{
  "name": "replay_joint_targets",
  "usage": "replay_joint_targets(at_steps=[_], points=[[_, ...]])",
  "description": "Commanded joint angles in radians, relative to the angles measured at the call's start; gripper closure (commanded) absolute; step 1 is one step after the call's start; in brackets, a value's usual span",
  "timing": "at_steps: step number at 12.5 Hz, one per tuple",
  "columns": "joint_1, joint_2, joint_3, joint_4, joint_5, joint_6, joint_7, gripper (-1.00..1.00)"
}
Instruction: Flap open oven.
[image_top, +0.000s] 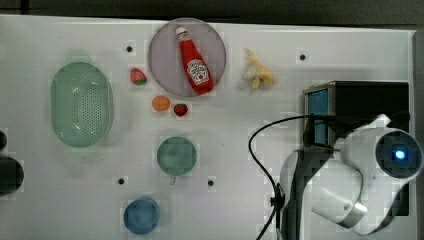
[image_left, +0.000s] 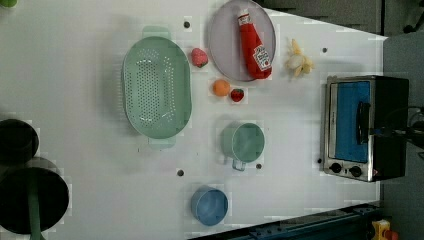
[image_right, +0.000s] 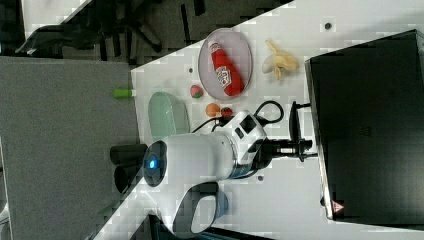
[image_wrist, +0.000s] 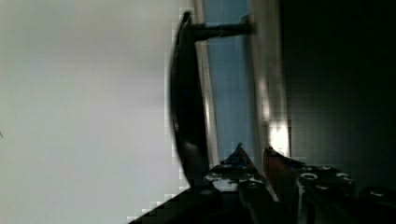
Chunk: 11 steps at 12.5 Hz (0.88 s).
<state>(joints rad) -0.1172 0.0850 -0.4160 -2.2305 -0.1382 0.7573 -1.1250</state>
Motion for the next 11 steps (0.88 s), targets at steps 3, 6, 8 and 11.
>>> replay_joint_targets(at_steps=[3,6,8,11], points=[[0.014,0.022,0.006,0.001,0.019,0.07,-0.048,0.65],[0.016,0.039,0.014,-0.008,0.019,0.071,-0.046,0.65],[0.019,0.053,0.021,-0.01,0.013,0.092,-0.028,0.65],[0.041,0.055,0.049,-0.028,-0.045,0.096,0.061,0.65]])
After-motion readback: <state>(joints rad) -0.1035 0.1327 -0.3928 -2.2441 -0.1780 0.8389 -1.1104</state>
